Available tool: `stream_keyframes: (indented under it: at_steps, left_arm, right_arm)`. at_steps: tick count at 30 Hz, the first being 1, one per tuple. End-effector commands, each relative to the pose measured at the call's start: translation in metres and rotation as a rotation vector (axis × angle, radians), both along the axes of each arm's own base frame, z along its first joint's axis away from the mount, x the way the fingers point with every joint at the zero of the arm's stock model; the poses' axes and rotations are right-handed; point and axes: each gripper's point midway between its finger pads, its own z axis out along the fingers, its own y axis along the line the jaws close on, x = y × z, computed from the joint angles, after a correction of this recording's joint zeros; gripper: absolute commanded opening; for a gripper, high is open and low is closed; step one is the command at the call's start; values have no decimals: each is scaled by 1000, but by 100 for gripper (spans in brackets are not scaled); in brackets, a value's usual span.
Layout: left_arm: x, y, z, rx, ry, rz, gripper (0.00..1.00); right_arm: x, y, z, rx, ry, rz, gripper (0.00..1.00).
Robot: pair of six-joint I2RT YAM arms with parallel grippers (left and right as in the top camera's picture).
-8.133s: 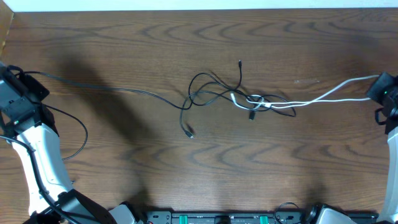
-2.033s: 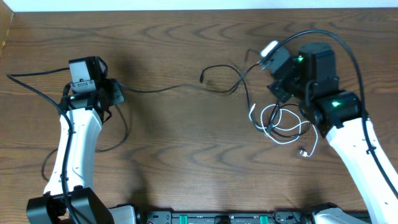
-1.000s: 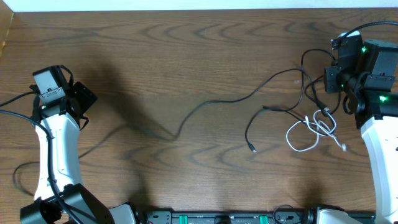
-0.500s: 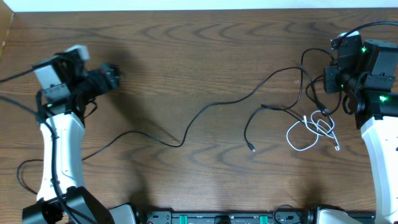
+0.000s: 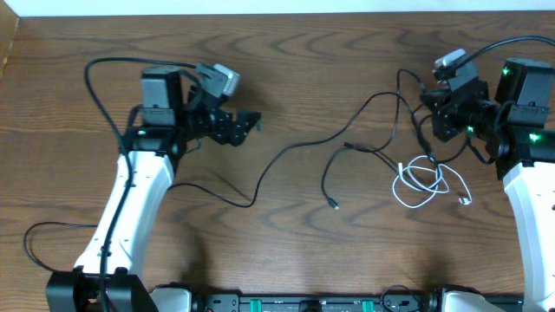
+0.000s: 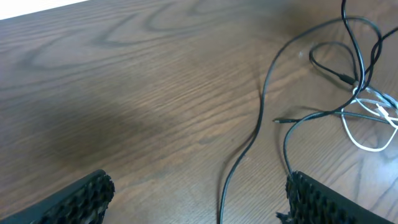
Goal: Untangle cables
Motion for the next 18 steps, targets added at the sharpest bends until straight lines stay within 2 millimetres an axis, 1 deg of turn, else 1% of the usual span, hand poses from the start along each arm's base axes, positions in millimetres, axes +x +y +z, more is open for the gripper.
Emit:
stream_keyframes:
  at_steps: [1, 5, 10, 11, 14, 18]
  left_arm:
    - [0, -13, -9, 80, -31, -31, 89]
    - [2, -31, -15, 79, -44, -73, 90]
    - [7, -62, -23, 75, -85, -145, 89]
    - [9, -70, -26, 73, -95, -164, 89]
    - [10, -88, -36, 69, -104, -201, 89]
    - [13, -119, -56, 61, -128, -263, 89]
  right_arm:
    - [-16, 29, 21, 96, -74, 197, 1]
    - [-21, 37, 21, 119, -61, 226, 1]
    - [-28, 48, 18, 120, -37, 261, 1]
    - [-28, 49, 18, 120, -38, 264, 1]
    - [-29, 51, 18, 121, -37, 269, 1]
    - [-29, 51, 18, 121, -36, 269, 1]
